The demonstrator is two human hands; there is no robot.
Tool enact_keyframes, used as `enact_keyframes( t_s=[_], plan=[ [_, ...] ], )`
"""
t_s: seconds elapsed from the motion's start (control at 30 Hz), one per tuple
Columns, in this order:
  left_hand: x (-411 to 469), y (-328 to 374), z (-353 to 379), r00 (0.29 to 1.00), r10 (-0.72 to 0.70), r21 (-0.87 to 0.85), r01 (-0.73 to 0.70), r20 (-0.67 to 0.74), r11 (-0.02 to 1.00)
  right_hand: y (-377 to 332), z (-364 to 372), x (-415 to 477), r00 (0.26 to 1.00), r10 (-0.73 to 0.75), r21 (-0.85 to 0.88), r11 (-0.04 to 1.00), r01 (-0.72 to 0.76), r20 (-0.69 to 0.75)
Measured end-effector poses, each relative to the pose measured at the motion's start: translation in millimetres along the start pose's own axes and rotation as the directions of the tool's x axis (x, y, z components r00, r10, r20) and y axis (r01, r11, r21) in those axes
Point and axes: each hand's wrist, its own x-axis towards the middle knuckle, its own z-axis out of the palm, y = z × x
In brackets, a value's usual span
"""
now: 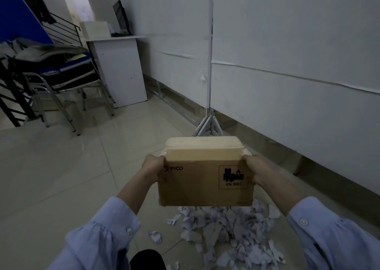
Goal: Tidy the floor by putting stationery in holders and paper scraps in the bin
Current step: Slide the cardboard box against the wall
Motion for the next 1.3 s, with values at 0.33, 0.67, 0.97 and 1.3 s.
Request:
enact_keyframes(
  t_s=[0.33,0.67,0.97,1.3],
  plan=[
    [-8.2,-11.0,-95.8,0.997,0.081,-0.035,-0.080,0.012,0.996,-3.2,76.1,-66.2,0.995,-0.082,0.008,0.997,0.083,-0.049],
    [24.6,-17.7,-154.3,0.995,0.100,-0.074,-0.098,0.025,0.992,-15.2,146.2,-81.7,0.992,-0.099,0.025,0.995,0.101,-0.083],
    [33.3,-3.9,-187.4,0.993,0.114,-0.109,-0.111,0.019,0.988,-49.6,174.4,-102.7,0.992,-0.095,-0.008,0.995,0.094,-0.088],
    [44.0,3.0,-200.8,0.997,0.077,-0.109,-0.075,0.019,0.991,-68.6,194.0,-88.8,0.994,-0.087,-0.028,0.996,0.085,-0.065]
  ],
)
